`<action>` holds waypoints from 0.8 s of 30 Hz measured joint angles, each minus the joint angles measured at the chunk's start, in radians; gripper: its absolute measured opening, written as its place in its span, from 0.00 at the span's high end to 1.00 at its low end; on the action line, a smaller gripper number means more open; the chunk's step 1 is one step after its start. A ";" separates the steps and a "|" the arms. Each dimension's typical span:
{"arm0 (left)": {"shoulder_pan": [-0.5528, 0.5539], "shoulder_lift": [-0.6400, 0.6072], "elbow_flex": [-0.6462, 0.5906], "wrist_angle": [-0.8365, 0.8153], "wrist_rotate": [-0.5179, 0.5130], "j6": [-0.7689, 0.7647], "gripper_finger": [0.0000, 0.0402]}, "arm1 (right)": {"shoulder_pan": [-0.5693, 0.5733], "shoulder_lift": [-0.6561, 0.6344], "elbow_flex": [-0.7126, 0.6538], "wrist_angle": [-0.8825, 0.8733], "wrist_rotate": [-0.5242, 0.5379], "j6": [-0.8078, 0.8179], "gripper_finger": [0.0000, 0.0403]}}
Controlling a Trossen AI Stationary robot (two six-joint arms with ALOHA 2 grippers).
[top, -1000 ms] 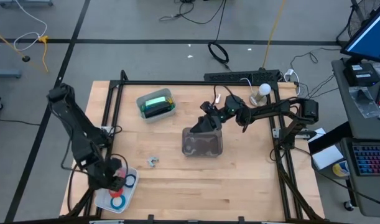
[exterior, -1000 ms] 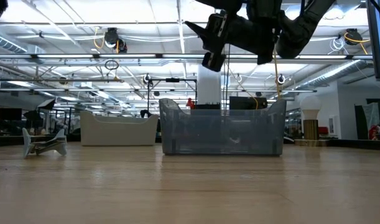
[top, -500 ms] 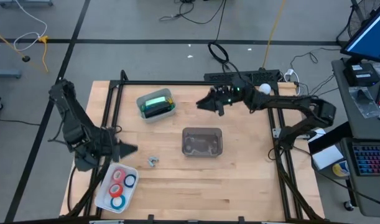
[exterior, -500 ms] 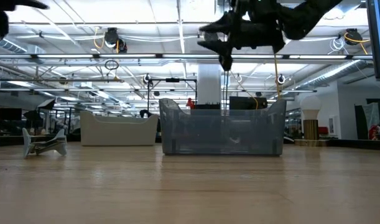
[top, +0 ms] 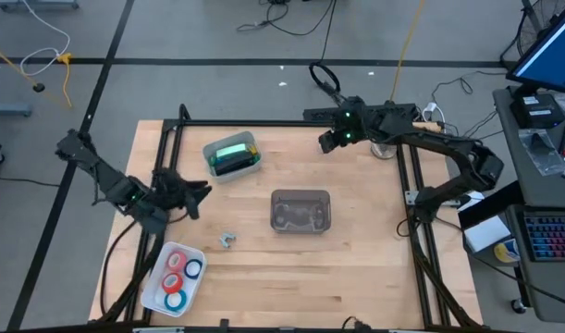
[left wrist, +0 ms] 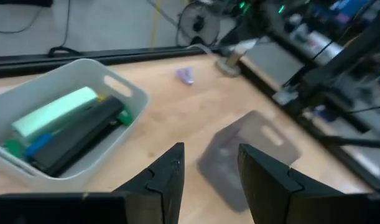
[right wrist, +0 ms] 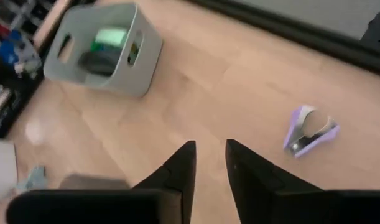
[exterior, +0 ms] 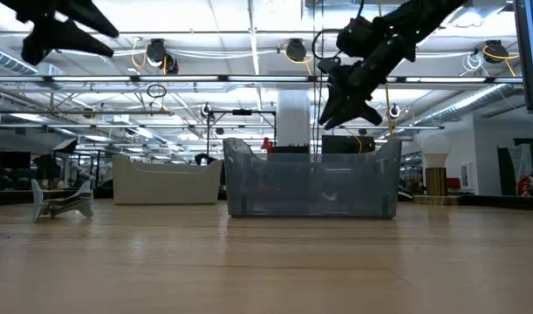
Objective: Pick and place Stapler, Stapler remover, tape
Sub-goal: Put the purple stapler remover into the black bin
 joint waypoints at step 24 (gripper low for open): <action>0.503 -0.093 -0.231 0.433 0.439 0.523 0.66 | -0.137 0.095 -0.003 0.033 0.051 0.034 0.70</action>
